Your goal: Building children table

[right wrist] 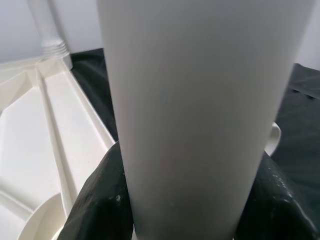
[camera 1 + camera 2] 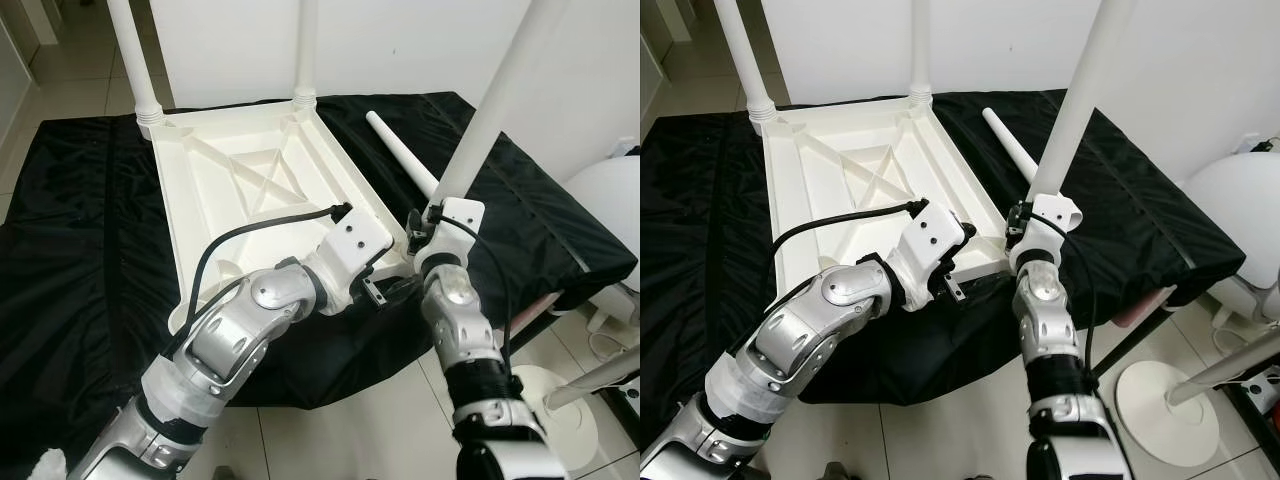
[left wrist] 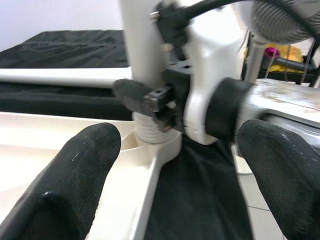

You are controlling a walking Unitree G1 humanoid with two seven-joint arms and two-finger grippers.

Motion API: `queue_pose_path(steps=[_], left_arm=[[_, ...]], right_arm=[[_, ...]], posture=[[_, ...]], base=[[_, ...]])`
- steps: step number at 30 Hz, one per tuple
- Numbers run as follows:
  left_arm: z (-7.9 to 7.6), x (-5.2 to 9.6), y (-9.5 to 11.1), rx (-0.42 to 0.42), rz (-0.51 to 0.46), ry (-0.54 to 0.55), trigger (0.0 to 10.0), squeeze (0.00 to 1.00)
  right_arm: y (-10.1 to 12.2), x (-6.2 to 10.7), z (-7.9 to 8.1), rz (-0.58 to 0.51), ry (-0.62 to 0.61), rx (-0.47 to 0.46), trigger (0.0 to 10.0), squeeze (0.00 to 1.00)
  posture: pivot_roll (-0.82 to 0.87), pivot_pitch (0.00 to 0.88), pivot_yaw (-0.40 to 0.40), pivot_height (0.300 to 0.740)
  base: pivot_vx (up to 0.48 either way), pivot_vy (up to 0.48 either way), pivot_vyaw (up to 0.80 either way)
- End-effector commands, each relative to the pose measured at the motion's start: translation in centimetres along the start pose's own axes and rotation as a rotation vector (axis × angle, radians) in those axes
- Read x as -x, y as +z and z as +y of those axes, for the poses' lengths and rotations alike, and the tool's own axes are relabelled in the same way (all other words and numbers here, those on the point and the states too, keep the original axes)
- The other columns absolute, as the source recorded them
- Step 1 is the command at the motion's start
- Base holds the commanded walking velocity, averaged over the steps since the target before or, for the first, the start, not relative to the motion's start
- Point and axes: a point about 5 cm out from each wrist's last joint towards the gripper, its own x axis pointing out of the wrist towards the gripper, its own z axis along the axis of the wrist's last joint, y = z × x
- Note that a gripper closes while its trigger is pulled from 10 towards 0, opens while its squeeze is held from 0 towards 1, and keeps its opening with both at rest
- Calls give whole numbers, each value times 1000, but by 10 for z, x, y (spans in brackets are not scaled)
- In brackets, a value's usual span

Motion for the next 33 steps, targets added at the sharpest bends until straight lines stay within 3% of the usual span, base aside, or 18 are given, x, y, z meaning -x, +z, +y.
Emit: queue_pose_path(steps=[1,12,13,23,24,25,26,28,29,33], left_arm=[[1,0,2,-24,-4,-26,10000,0],[7,-2,1,-36,1,4,10000,0],[8,-2,1,-36,0,6,10000,0],[11,-1,-1,-46,4,20,10000,0],[13,-2,-1,-48,3,29,10000,0],[13,-2,-1,-48,3,29,10000,0],[14,-2,-1,-48,2,36,10000,0],[15,-2,-1,-51,2,39,10000,0],[16,-2,-2,-73,9,49,10000,0],[16,-2,-2,-78,11,54,10000,0]], right_arm=[[-11,5,-6,58,-47,-48,10000,0],[0,8,-10,9,-50,-56,10000,0],[3,9,-10,-10,-36,-68,10000,1000],[10,13,-14,-56,50,-47,10000,1000],[9,13,-16,-47,97,-33,10000,890],[9,13,-16,-47,97,-33,10000,890],[8,12,-18,-33,133,-20,10000,0],[8,10,-22,-17,195,-10,10000,0],[10,7,-26,-6,323,13,10000,0],[11,6,-28,-12,353,35,10000,0]], posture=[[1,49,-24,740],[-3,37,-27,740],[-3,37,-27,740],[-5,24,-24,740],[-10,19,-21,740],[-10,19,-21,740],[-10,16,-23,740],[-10,15,-23,740],[-12,17,-18,740],[-14,20,-16,740]], base=[[0,0,0],[0,0,0],[0,0,0],[0,0,0],[0,0,0],[0,0,0],[0,0,0],[0,0,0],[0,0,0],[0,0,0]])
